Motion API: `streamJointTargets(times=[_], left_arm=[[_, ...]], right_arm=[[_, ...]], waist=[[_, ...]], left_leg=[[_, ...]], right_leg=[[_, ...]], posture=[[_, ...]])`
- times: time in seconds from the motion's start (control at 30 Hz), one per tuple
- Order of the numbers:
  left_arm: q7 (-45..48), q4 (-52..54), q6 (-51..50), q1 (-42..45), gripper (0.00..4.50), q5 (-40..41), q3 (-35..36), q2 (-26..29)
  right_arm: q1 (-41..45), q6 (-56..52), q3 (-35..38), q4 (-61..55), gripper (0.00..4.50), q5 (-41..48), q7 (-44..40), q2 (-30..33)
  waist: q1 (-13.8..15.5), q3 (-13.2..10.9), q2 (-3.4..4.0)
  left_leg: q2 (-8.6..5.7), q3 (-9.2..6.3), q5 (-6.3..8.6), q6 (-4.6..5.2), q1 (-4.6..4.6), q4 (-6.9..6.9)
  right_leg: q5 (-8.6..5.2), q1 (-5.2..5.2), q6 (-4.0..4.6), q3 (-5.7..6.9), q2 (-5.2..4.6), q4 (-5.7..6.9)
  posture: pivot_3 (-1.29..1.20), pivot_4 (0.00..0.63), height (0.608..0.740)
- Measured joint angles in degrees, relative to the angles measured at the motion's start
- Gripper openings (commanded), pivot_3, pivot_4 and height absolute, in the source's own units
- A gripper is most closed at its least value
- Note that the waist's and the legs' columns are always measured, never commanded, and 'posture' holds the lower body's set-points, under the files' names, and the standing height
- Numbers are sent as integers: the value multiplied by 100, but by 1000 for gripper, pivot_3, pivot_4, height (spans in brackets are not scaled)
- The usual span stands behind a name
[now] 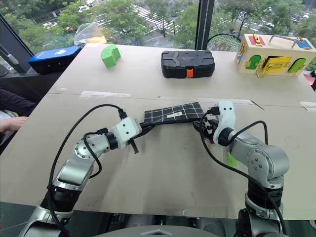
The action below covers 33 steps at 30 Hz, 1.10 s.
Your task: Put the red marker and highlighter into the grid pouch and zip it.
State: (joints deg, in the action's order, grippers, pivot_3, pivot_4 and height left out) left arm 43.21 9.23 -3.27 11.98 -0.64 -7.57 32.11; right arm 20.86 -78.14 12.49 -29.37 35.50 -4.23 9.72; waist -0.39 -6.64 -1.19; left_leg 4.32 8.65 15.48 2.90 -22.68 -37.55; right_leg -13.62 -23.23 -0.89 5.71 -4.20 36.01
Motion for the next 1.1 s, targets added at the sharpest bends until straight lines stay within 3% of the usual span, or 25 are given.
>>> streamJointTargets(times=[0.07,0.23,1.1], left_arm=[[0,0,15,0,0,-2,0,-5],[-1,-1,28,-2,0,-2,2,-7],[-81,-1,-142,111,0,-32,-36,-128]], right_arm=[[32,-14,59,97,2484,-8,33,-73],[40,-22,93,215,32,-52,44,-120],[48,76,-351,-1,32,151,-413,-56]], waist=[[-30,0,0],[-41,0,1],[-40,-1,1]], left_leg=[[0,1,0,-1,1,0],[1,0,-2,-3,3,0],[2,0,-2,-3,3,0]], right_leg=[[0,0,0,0,0,2],[0,0,0,-1,2,5],[0,0,0,-2,2,5]], posture=[[0,150,740],[0,150,740],[0,150,740]])
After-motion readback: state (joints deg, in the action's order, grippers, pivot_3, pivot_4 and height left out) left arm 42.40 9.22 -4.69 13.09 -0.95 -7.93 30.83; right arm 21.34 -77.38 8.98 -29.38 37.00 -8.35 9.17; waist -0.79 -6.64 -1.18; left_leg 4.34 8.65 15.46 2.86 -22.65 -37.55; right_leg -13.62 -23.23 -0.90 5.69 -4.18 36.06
